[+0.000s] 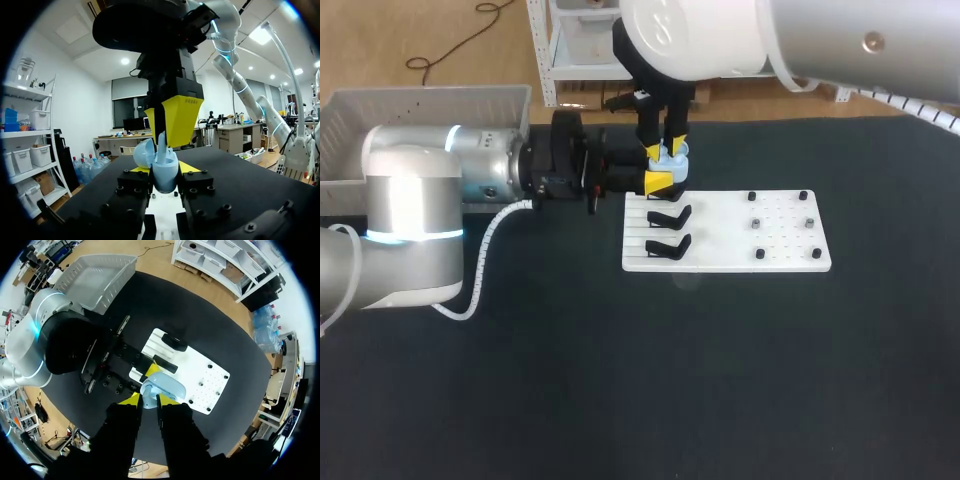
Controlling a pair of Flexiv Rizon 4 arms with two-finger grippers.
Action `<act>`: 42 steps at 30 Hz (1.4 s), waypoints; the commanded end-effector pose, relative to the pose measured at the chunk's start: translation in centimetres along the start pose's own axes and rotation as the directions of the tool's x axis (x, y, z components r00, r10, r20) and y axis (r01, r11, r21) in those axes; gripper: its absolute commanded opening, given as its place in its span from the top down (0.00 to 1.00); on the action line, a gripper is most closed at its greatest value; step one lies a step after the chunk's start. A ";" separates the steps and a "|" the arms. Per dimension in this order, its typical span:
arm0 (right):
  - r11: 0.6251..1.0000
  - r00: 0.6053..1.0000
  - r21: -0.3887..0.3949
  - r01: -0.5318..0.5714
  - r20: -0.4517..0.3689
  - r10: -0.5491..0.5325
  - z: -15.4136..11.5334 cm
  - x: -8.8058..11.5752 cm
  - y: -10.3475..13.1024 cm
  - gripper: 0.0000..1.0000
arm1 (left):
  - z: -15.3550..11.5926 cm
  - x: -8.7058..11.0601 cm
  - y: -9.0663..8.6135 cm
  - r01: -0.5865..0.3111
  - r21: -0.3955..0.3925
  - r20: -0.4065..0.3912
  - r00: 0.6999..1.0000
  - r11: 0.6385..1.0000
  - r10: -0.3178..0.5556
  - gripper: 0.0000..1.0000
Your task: Pick up each earbud case from the left stands, insert the matching earbuds, close the lid, and place the case in the box.
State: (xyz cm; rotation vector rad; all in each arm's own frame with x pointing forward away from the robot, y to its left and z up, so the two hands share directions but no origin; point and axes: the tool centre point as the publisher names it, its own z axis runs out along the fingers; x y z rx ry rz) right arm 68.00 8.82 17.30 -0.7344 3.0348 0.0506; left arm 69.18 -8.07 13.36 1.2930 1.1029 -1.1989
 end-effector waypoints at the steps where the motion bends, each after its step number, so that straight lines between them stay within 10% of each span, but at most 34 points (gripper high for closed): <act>1: 1.000 1.000 0.006 0.018 -0.006 -0.018 -1.0 0.2 0.1 1.00 | 0.0 0.0 0.0 0.000 -0.001 -0.001 1.000 1.000 0.000 1.00; 42: 0.990 0.990 0.013 0.138 0.025 -0.138 -0.9 1.2 0.2 1.00 | 0.0 0.0 0.0 0.000 -0.001 -0.001 1.000 1.000 0.000 1.00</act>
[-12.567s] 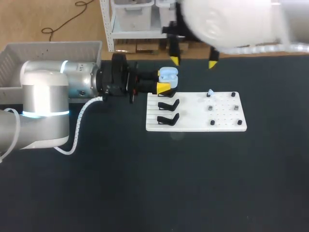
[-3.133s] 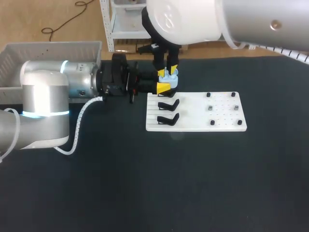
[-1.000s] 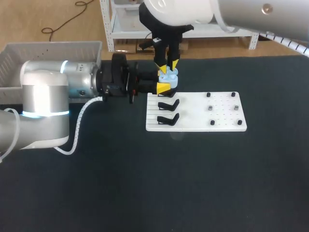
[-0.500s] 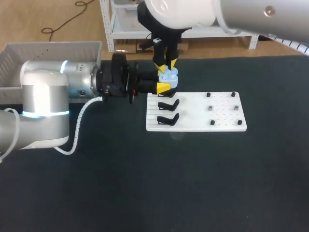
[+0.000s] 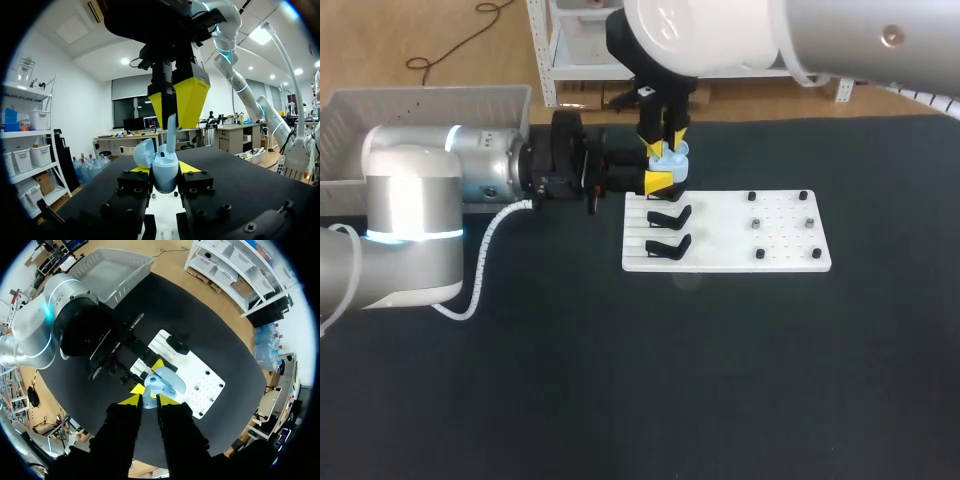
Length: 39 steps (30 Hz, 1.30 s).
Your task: Pick up each earbud case from the left stands, insert the matching earbuds, close the lid, and place the case in the box.
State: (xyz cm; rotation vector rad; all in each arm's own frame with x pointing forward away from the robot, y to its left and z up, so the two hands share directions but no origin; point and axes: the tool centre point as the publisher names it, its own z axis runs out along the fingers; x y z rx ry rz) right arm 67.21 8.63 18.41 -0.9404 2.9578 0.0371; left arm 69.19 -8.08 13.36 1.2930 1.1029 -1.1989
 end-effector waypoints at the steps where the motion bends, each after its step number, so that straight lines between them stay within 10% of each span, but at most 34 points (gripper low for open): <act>1: 1.000 1.000 0.001 -0.003 0.010 0.003 0.3 0.4 0.1 1.00 | 0.0 0.0 0.0 0.000 -0.001 -0.001 1.000 1.000 0.000 1.00; 39: 1.000 1.000 -0.003 -0.016 -0.003 0.016 1.4 -0.4 -0.4 1.00 | 0.0 0.0 0.0 0.000 -0.001 -0.001 1.000 1.000 0.000 1.00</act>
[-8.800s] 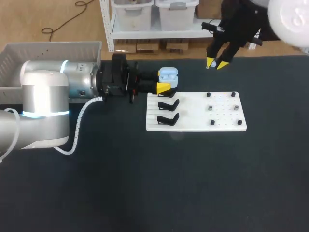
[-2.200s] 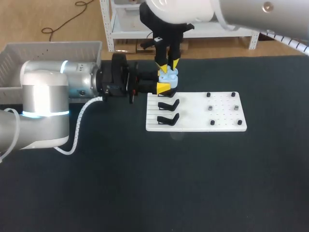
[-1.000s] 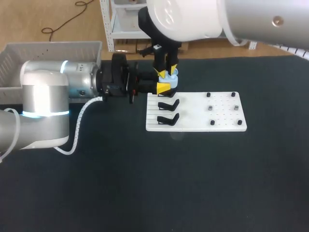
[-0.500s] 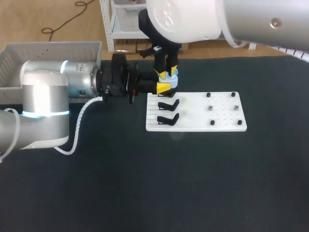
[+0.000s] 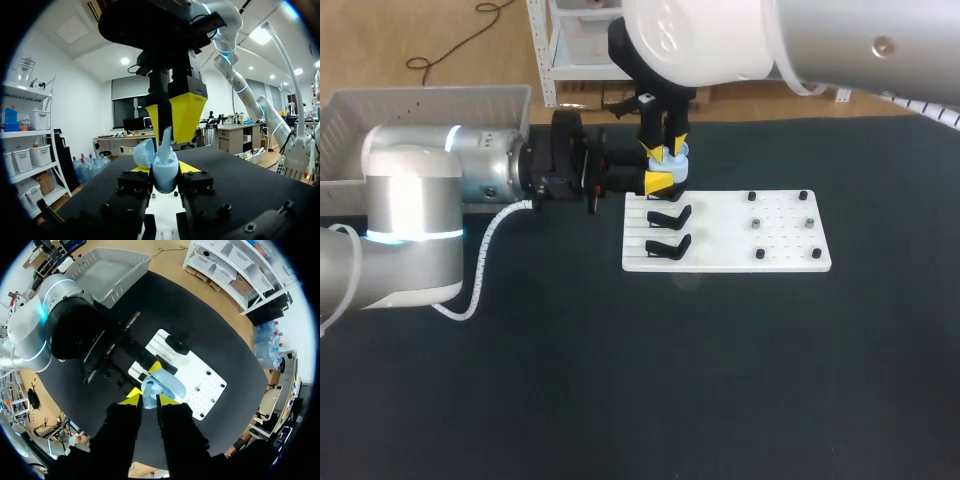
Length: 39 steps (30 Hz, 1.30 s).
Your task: Pick up each earbud case from the left stands, insert the matching earbuds, close the lid, and place the case in the box.
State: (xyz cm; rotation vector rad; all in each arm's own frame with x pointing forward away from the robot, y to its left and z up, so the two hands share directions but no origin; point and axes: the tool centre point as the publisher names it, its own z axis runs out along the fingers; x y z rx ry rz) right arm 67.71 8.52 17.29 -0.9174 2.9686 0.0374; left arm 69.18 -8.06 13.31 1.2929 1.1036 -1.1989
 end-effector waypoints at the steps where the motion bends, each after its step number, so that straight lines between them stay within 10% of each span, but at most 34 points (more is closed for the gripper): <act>1: 1.000 1.000 -0.001 0.000 0.000 0.000 0.2 -0.2 -0.1 1.00 | 0.0 0.0 0.0 -0.001 -0.001 0.000 1.000 1.000 0.001 1.00; 21: 1.000 1.000 0.016 -0.003 -0.011 0.003 0.6 -0.6 0.0 1.00 | 0.0 0.0 0.0 -0.001 -0.001 0.000 1.000 1.000 0.001 1.00; 23: 1.000 1.000 0.016 -0.005 -0.010 0.005 0.6 -0.6 0.0 0.54 | 0.0 0.0 0.0 -0.001 -0.001 0.000 1.000 1.000 0.001 1.00; 24: 1.000 1.000 0.017 -0.006 -0.009 0.006 0.5 -0.6 0.0 0.12 | 0.0 0.0 0.0 -0.001 -0.001 0.000 1.000 1.000 0.001 1.00; 25: 1.000 1.000 0.017 -0.006 -0.007 0.007 0.4 -0.5 0.0 0.00 | 0.0 0.0 0.0 -0.001 -0.001 0.000 1.000 1.000 0.001 1.00; 34: 0.999 0.997 0.003 -0.041 0.064 0.041 -1.7 1.2 0.1 0.00 | 0.0 0.0 0.0 -0.001 -0.001 0.000 1.000 1.000 0.001 1.00; 39: 0.972 0.960 -0.044 -0.232 0.154 0.236 -2.7 1.1 -2.6 0.00 | 0.0 0.0 0.0 -0.001 -0.001 0.000 1.000 1.000 0.001 1.00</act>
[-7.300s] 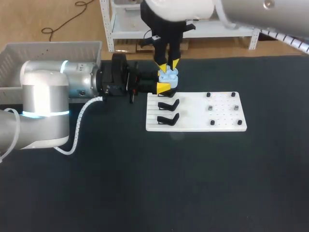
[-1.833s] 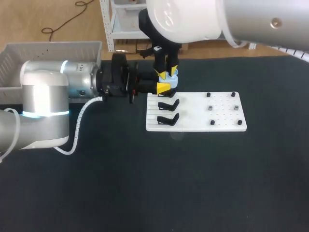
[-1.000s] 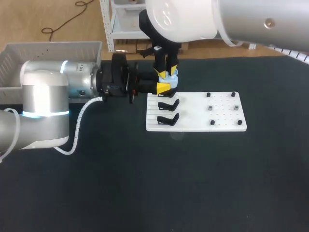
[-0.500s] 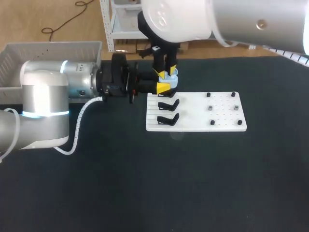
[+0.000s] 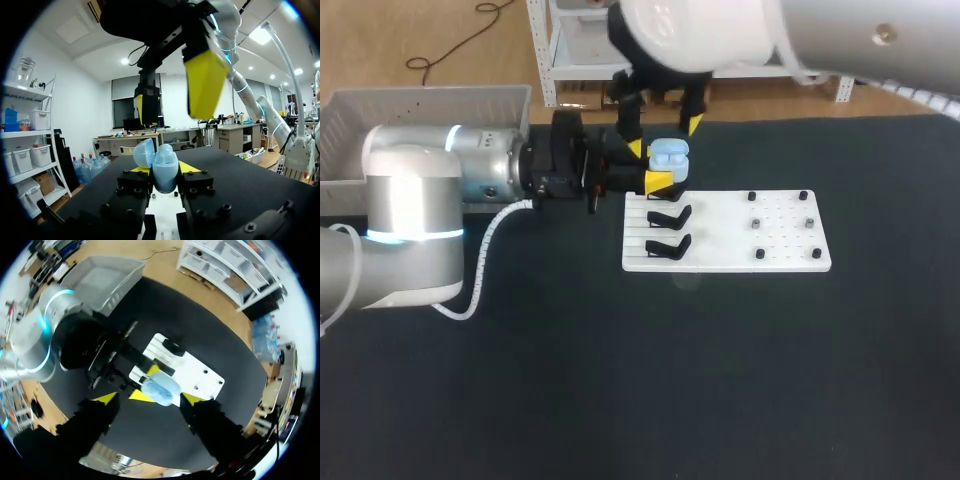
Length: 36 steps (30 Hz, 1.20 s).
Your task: Pick up each earbud case from the left stands, insert the matching earbuds, close the lid, and place the case in the box.
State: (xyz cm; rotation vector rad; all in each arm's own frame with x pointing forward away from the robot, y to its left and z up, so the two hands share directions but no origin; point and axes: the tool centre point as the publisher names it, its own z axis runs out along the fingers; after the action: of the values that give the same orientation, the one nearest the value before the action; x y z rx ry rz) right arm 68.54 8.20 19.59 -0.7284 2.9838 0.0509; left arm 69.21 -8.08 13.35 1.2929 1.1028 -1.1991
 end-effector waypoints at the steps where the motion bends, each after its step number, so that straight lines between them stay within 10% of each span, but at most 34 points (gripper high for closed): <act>1: 0.985 0.976 -0.056 -0.163 0.136 0.169 -0.5 1.1 -2.8 0.00 | 0.0 0.0 0.0 0.000 -0.001 -0.001 1.000 1.000 0.000 1.00; 11: 0.908 0.883 -0.086 -0.410 0.212 0.419 0.7 -1.8 -6.2 0.00 | 0.0 0.0 0.0 0.000 -0.001 -0.001 1.000 1.000 0.000 1.00; 21: 0.909 0.899 -0.041 -0.416 0.134 0.417 3.7 -4.9 -7.3 0.00 | 0.0 0.0 0.0 0.000 -0.001 -0.001 1.000 1.000 0.000 1.00; 36: 0.927 0.926 -0.013 -0.375 0.041 0.376 4.7 -1.0 -6.3 0.00 | 0.0 0.0 0.0 0.000 -0.001 -0.001 1.000 1.000 0.000 1.00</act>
State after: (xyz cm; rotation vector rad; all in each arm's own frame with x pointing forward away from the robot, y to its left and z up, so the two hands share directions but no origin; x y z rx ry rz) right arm 73.24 3.64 14.79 -0.1406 3.0441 0.0826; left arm 69.20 -8.08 13.36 1.2930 1.1029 -1.1992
